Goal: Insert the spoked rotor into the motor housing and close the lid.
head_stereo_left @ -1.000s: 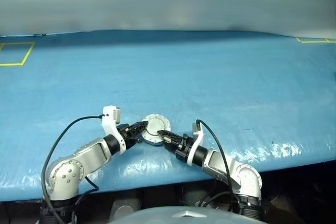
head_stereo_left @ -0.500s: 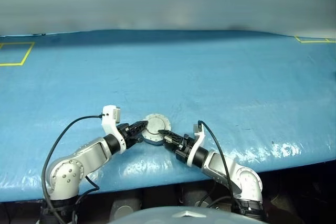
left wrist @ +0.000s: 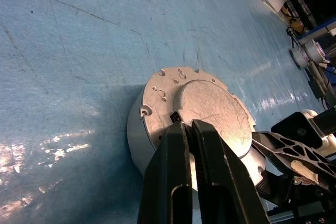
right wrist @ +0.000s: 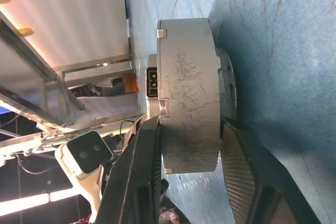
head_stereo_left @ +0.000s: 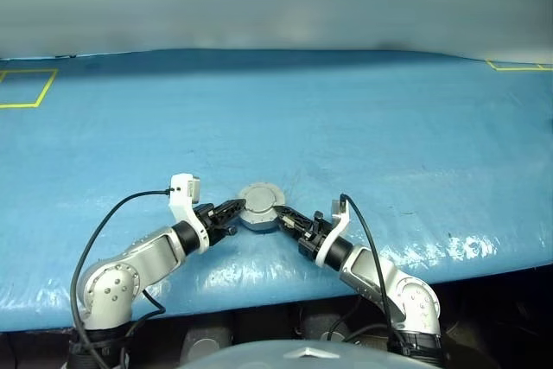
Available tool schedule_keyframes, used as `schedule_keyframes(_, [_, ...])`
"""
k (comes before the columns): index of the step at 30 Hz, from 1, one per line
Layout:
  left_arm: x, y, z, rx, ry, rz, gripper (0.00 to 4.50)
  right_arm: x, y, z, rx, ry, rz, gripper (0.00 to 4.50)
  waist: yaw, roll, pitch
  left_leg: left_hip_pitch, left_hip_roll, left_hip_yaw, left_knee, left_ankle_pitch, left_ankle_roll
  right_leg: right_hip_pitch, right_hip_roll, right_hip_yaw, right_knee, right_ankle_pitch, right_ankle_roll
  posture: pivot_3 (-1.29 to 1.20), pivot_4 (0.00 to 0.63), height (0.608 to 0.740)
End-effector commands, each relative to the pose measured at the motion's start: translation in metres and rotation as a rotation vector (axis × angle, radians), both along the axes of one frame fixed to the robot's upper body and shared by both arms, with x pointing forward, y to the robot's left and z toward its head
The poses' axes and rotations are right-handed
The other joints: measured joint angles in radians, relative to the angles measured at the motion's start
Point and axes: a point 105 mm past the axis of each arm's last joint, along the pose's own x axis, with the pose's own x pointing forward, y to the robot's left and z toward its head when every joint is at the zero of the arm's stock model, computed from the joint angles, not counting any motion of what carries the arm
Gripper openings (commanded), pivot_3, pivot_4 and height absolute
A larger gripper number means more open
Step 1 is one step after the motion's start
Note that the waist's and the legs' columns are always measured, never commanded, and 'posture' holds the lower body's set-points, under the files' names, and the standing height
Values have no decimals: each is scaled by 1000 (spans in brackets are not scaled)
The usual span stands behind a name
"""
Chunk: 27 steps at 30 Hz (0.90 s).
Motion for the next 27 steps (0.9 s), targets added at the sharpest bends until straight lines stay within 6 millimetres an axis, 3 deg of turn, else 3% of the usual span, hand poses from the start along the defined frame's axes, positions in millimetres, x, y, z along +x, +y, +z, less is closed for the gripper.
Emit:
schedule_keyframes(1, [-11, -12, -11, 9, 55, -60, 160, -1, 11, 21, 62, -82, 51, 1247, 3, 0, 0, 0, 0, 0, 0, 0, 0, 0, 0, 0, 0, 0, 0, 0, 150, 740])
schedule_keyframes(7, [-8, -10, -5, 1, 34, -44, 160, -5, 15, 20, 53, -77, 74, 1247, 5, 0, 0, 0, 0, 0, 0, 0, 0, 0, 0, 0, 0, 0, 0, 0, 150, 740])
schedule_keyframes(11, [0, -2, 10, -52, -24, 13, 160, -6, 15, 20, 59, -76, 74, 1247, 4, 0, 0, 0, 0, 0, 0, 0, 0, 0, 0, 0, 0, 0, 0, 0, 150, 740])
schedule_keyframes(15, [14, 20, 34, -148, -99, 153, 1057, -5, 14, 23, 80, -78, 54, 1247, 4, -1, 1, -1, 1, 0, 0, 0, 0, -1, 1, 0, 0, 0, 0, 0, 150, 740])
schedule_keyframes(18, [19, 39, 50, -261, -134, 284, 2140, 0, 11, 30, 114, -94, 18, 1247, 5, -1, 1, -1, 0, 0, 0, 0, 0, -1, 1, 0, 0, 1, -2, 0, 150, 740])
schedule_keyframes(21, [17, 54, 53, -388, -115, 385, 3117, 6, 7, 41, 159, -120, -17, 1247, 7, -1, 2, -2, 0, 0, 0, 0, 0, -1, 0, 0, 0, 2, -2, 0, 150, 740])
schedule_keyframes(25, [9, 54, 50, -558, -81, 413, 4490, 20, 5, 64, 202, -198, -61, 1247, 12, -3, 3, -4, 0, 0, 2, -1, 1, -1, 0, 0, -1, 2, -1, 0, 150, 740])
schedule_keyframes(27, [6, 49, 47, -616, -62, 402, 4500, 28, 5, 74, 207, -240, -72, 1247, 12, -3, 4, -4, 0, 0, 3, -1, 1, -1, 1, 0, -1, 2, -1, 0, 150, 740])
